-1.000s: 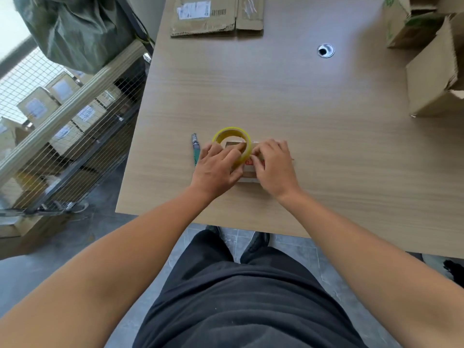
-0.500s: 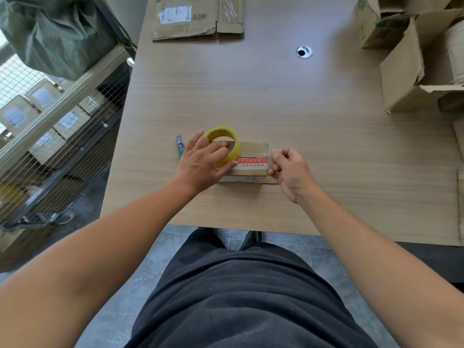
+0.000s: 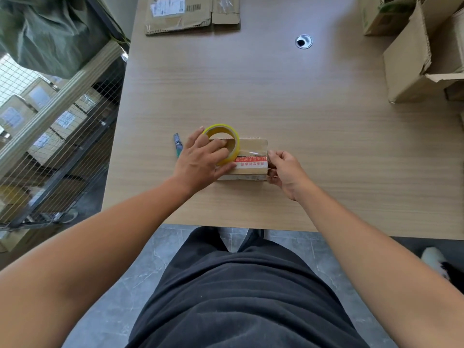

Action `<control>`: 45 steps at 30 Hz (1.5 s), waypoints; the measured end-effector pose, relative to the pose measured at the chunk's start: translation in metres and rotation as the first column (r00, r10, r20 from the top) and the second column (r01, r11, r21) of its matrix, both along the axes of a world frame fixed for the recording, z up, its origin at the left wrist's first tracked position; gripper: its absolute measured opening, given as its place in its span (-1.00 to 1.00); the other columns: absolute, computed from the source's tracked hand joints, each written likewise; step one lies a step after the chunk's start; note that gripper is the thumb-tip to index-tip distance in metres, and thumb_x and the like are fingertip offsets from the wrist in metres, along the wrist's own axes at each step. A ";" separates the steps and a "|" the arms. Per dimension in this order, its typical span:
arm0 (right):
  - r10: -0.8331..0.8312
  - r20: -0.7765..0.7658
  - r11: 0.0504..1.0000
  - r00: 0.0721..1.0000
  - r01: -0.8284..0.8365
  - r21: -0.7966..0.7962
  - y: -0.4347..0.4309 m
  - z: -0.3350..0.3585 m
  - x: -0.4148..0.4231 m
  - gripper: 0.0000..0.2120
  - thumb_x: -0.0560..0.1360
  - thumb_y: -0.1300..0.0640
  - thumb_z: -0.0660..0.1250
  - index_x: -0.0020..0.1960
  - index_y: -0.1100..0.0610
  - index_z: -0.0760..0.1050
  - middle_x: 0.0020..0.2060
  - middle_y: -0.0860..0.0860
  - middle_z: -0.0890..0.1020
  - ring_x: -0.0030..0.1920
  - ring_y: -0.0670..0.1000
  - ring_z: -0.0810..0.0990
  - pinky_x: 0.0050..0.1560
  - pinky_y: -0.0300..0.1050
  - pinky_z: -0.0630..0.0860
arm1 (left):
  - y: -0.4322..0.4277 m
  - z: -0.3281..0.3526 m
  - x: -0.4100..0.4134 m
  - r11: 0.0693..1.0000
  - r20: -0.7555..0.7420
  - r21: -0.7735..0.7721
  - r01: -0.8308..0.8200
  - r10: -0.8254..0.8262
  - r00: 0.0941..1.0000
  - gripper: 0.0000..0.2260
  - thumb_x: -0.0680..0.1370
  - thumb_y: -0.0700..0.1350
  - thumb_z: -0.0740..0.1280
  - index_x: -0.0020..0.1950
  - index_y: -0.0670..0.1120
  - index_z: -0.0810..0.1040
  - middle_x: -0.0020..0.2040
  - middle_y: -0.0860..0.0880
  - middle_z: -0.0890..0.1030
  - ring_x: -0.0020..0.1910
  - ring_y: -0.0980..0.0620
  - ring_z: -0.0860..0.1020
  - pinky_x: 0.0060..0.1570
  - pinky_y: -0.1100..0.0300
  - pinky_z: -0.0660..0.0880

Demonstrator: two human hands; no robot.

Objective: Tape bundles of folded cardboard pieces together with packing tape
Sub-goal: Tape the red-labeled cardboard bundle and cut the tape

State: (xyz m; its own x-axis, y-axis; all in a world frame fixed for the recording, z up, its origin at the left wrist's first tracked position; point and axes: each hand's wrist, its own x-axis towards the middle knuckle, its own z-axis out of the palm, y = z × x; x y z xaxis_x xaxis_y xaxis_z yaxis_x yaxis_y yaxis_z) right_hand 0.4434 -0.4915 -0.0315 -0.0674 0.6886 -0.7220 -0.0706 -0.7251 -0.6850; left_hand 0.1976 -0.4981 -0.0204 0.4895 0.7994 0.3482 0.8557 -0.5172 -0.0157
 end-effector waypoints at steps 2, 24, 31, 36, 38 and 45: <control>0.131 0.243 0.988 0.961 -0.146 0.044 0.002 -0.007 0.004 -0.65 0.67 -0.08 0.23 0.34 0.12 0.33 0.09 0.05 0.59 -0.09 -0.04 0.59 -0.06 -0.04 0.58 | 0.001 -0.001 0.001 1.000 -0.010 -0.006 0.004 -0.004 1.000 -0.66 0.60 0.20 0.33 -0.12 -0.07 0.59 0.11 -0.03 0.64 0.00 -0.16 0.54 0.44 -0.15 0.28; 0.072 0.458 0.840 0.886 -0.301 0.451 0.002 -0.010 -0.044 -0.57 0.56 -0.31 0.23 0.22 -0.01 0.35 0.10 -0.06 0.54 0.00 -0.05 0.52 -0.06 -0.22 0.43 | 0.014 0.065 -0.066 0.760 -0.041 -0.604 -0.238 0.268 0.962 -0.64 0.56 0.24 0.34 -0.14 -0.06 0.61 -0.30 0.00 0.56 -0.23 -0.08 0.52 -0.25 0.12 0.32; 0.124 0.527 0.842 0.841 -0.370 0.392 0.003 0.000 -0.045 -0.54 0.52 -0.33 0.34 0.24 -0.09 0.31 0.07 -0.14 0.56 0.02 -0.15 0.58 -0.12 -0.31 0.43 | 0.018 0.030 -0.071 0.720 0.004 -0.642 -0.264 0.347 0.938 -0.66 0.53 0.29 0.34 -0.13 0.01 0.51 -0.21 0.04 0.56 -0.17 -0.06 0.53 -0.22 0.10 0.36; 0.211 0.611 0.817 0.763 -0.481 0.318 0.004 0.000 -0.039 -0.50 0.53 -0.34 0.31 0.29 -0.09 0.26 0.15 -0.08 0.54 0.13 -0.02 0.59 -0.04 -0.22 0.48 | 0.016 0.018 -0.068 0.757 0.001 -0.614 -0.223 0.283 0.959 -0.63 0.58 0.27 0.28 0.08 -0.03 0.51 -0.15 -0.02 0.59 -0.16 -0.12 0.57 -0.19 -0.01 0.52; 0.178 0.706 0.776 0.685 -0.539 0.328 0.003 -0.001 -0.038 -0.45 0.57 -0.24 0.33 0.42 0.00 0.26 0.31 0.03 0.47 0.31 0.10 0.49 0.22 -0.01 0.48 | 0.014 0.016 -0.068 0.817 0.052 -0.554 -0.163 0.229 0.972 -0.59 0.60 0.23 0.27 0.34 0.03 0.46 0.06 0.00 0.61 -0.11 -0.11 0.60 -0.15 -0.01 0.55; 0.185 0.808 0.718 0.559 -0.639 0.277 0.015 0.000 -0.050 -0.46 0.70 -0.16 0.08 0.64 -0.12 0.10 0.64 0.07 0.04 0.64 0.08 -0.03 0.60 0.15 0.05 | 0.041 0.011 -0.075 0.940 0.085 -0.299 0.164 -0.145 0.986 -0.67 0.63 -0.02 0.37 0.41 0.05 0.56 0.24 0.00 0.66 -0.13 -0.13 0.65 -0.24 0.08 0.45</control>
